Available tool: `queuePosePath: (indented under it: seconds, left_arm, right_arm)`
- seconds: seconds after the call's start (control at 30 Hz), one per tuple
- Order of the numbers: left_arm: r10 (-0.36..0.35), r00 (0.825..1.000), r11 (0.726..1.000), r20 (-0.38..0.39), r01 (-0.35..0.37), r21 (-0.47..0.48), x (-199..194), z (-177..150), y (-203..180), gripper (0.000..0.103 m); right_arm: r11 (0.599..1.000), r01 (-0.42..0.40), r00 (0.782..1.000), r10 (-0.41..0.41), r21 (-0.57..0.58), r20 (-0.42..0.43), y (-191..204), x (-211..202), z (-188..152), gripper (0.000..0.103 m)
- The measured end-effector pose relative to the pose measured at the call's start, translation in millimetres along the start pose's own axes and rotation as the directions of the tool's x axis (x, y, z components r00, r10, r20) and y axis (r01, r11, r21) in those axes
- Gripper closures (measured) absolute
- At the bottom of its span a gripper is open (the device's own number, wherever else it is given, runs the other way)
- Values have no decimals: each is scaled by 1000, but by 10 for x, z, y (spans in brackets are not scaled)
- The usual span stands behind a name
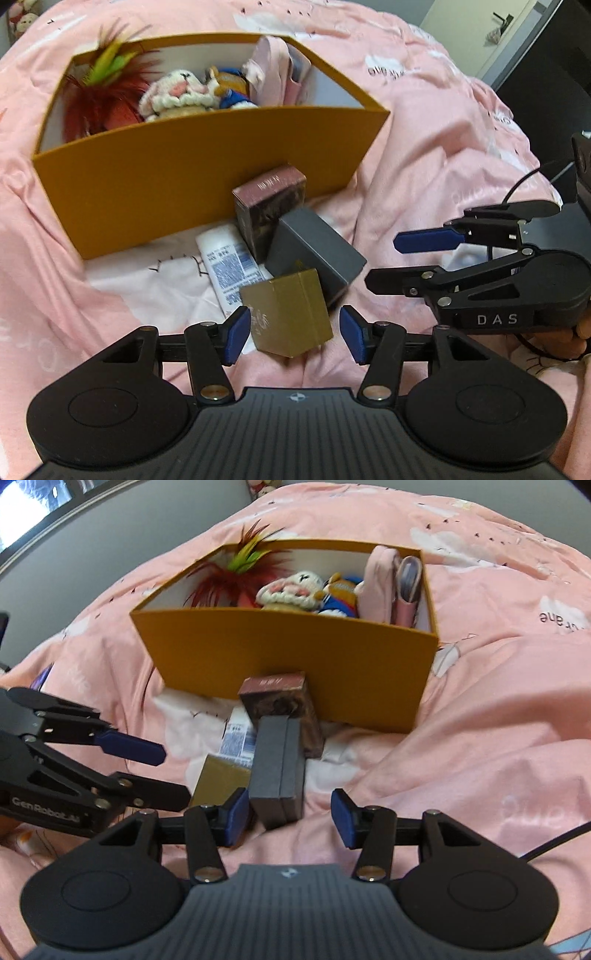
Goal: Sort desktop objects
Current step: 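Move both tools back down to the pile beside the box, then grasp the gold cube with the left tool while the right tool grasps the gray box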
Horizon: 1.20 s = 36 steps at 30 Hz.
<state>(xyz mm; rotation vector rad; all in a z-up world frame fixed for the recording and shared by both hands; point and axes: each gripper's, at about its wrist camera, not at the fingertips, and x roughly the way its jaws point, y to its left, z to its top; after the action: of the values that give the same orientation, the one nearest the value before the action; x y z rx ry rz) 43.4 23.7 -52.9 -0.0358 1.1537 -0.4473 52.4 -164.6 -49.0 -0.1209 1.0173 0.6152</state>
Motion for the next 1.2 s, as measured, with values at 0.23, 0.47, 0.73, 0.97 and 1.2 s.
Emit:
queuePosePath:
  seconds: [0.23,0.47,0.73,0.97,1.2]
  left_arm:
    - [49,998,996,-39,-46,82,227,25,-149,39]
    - [60,995,991,-77,-50,124,414,17,-190,35]
    - [71,992,992,-105,-59,107,531,13,-130,31]
    - [92,993,995,-77,-89,44,424,-34,-26,30]
    - [17,996,990,-83,-28,-137,396,-75,208,32]
  right_arm:
    - [1000,-14,1000,14,-27,9,8,45,88,53]
    - [998,-66,998,65,-12,-24,-21,218,224,54]
    - [995,-93,990,97,44,-100,-113,434,231,54]
    - [991,-64,992,77,119,-104,-309,422,232,60]
    - [991,-88,989,99,102,-110,-261,482,290,60]
